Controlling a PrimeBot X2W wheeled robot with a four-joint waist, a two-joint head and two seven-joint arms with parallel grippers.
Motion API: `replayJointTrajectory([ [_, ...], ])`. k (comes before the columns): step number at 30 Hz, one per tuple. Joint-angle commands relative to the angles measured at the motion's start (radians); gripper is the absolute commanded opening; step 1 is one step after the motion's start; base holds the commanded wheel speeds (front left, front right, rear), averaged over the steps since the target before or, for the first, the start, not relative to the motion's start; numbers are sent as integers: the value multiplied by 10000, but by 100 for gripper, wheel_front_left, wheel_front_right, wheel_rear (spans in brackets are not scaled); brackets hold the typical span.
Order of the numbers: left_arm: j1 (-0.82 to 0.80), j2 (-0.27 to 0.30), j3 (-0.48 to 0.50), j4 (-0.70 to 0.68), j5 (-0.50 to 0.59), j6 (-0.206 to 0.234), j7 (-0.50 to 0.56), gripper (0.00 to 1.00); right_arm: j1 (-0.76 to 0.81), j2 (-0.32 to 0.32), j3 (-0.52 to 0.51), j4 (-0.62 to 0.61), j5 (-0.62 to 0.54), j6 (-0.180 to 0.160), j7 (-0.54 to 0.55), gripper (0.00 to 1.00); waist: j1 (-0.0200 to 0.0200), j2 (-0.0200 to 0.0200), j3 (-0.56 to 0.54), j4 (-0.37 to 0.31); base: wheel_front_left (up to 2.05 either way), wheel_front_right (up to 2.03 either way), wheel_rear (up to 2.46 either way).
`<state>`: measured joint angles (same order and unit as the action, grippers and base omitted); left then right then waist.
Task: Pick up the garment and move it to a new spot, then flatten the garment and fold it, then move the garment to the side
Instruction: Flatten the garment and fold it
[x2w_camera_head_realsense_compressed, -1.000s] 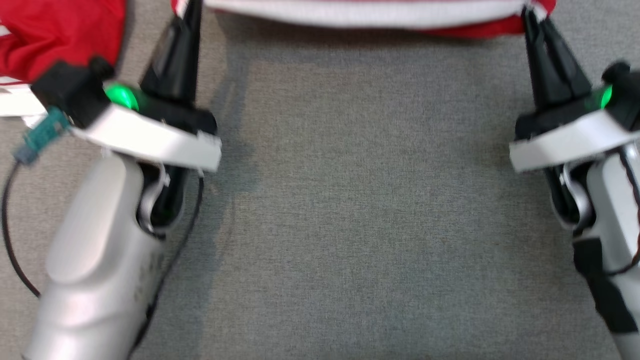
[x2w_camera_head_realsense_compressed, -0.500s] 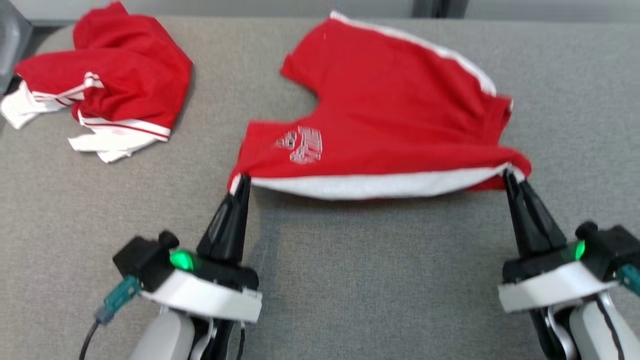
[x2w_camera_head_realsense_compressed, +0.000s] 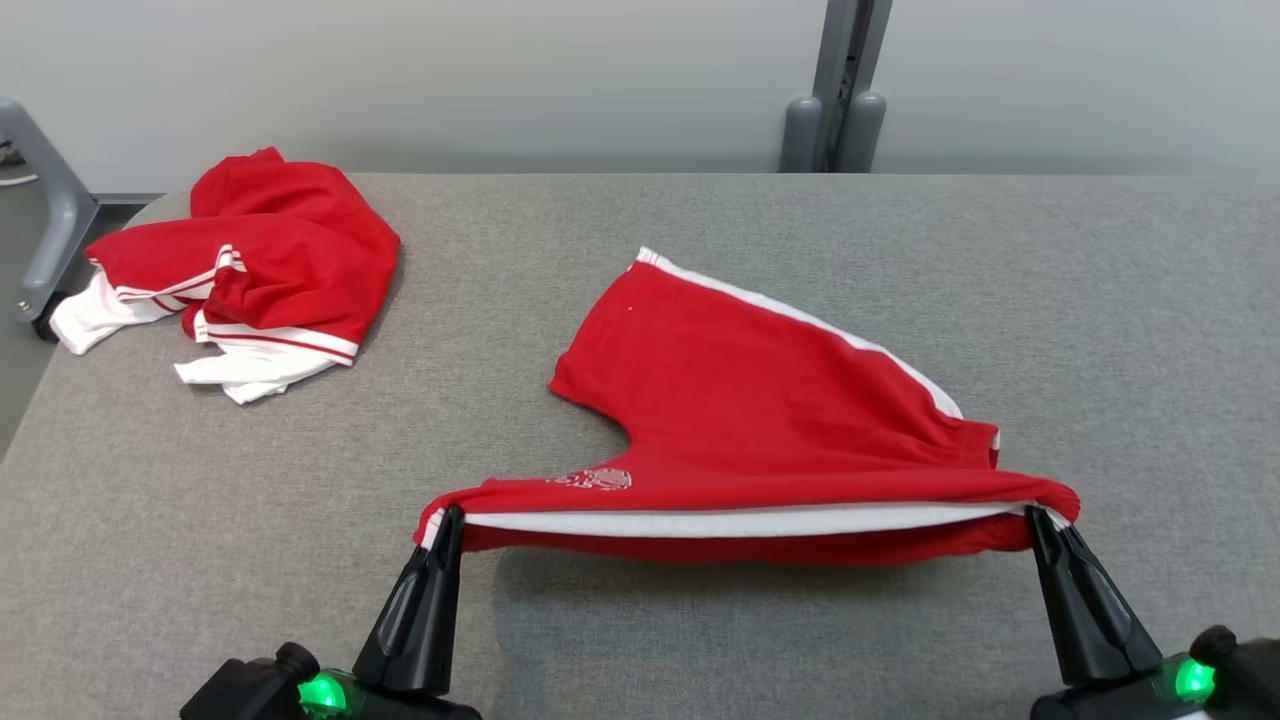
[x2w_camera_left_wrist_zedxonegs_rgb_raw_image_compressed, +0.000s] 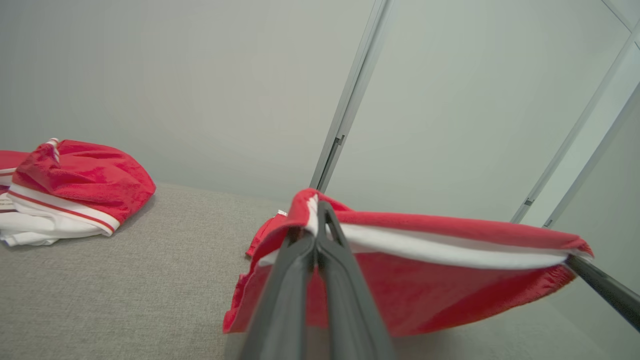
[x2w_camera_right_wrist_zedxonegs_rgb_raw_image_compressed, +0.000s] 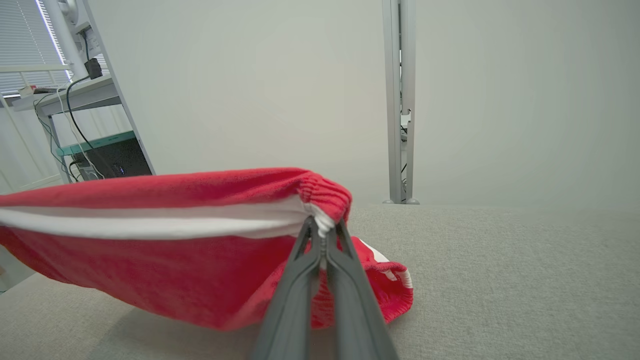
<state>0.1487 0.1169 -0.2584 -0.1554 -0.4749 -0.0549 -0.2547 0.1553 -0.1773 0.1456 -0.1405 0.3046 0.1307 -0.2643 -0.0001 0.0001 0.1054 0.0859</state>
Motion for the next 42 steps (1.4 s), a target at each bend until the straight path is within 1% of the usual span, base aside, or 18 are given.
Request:
replayJointTrajectory([
  [1, 102, 104, 73, -179, 41, 92, 51, 0, 120, -114, -28, -112, 47, 1, 5, 0, 1, -1, -4, -66, 0, 0, 0],
  [4, 211, 146, 24, -506, -40, 157, 241, 0, 246, -244, 88, -192, 137, 1, 129, 0, 1, -1, 94, -156, 0, 0, 0],
  [7, -49, 265, -23, -496, 164, 202, 415, 0, 130, -284, 298, 87, 244, 1, 281, 0, 1, -1, 230, -229, 0, 0, 0],
  [10, -384, 312, -33, -287, 203, 229, 592, 0, -124, -294, 433, 491, 385, 1, 373, 0, 1, -1, 378, -288, 0, 0, 0],
  [14, -1093, 333, -36, 368, 117, 95, 768, 0, -501, -279, 601, 1134, 481, 1, 422, 0, 1, -1, 651, -373, 0, 0, 0],
  [19, -2408, 429, -172, 1464, 221, -160, 953, 0, -1181, -194, 832, 1821, 678, 1, 372, 0, 1, -1, 1139, -587, 0, 0, 0],
  [22, -3448, 603, -337, 2258, 497, -261, 1173, 0, -1628, -66, 879, 2248, 927, 1, 463, 0, 1, -1, 1499, -765, 0, 0, 0],
  [28, -5586, 436, -522, 4006, 564, -443, 1275, 0, -2468, 311, 1012, 2941, 1140, 1, 358, 0, 1, -1, 2143, -1139, 0, 0, 0],
  [36, -8110, 352, -856, 6852, 786, -589, 1455, 0, -3525, 819, 1063, 3547, 1101, 1, 148, 0, 1, -1, 2874, -1604, 0, 0, 0],
  [37, -8110, 352, -856, 6852, 786, -589, 1455, 0, -3525, 819, 1063, 3547, 1101, 1, 148, 0, 1, -1, 2874, -1604, 0, 0, 0],
  [42, -9494, 240, -1001, 8442, 951, -613, 1457, 0, -4033, 1023, 1123, 3803, 974, 1, 100, 0, 1, -1, 3210, -1762, 0, 0, 0],
])
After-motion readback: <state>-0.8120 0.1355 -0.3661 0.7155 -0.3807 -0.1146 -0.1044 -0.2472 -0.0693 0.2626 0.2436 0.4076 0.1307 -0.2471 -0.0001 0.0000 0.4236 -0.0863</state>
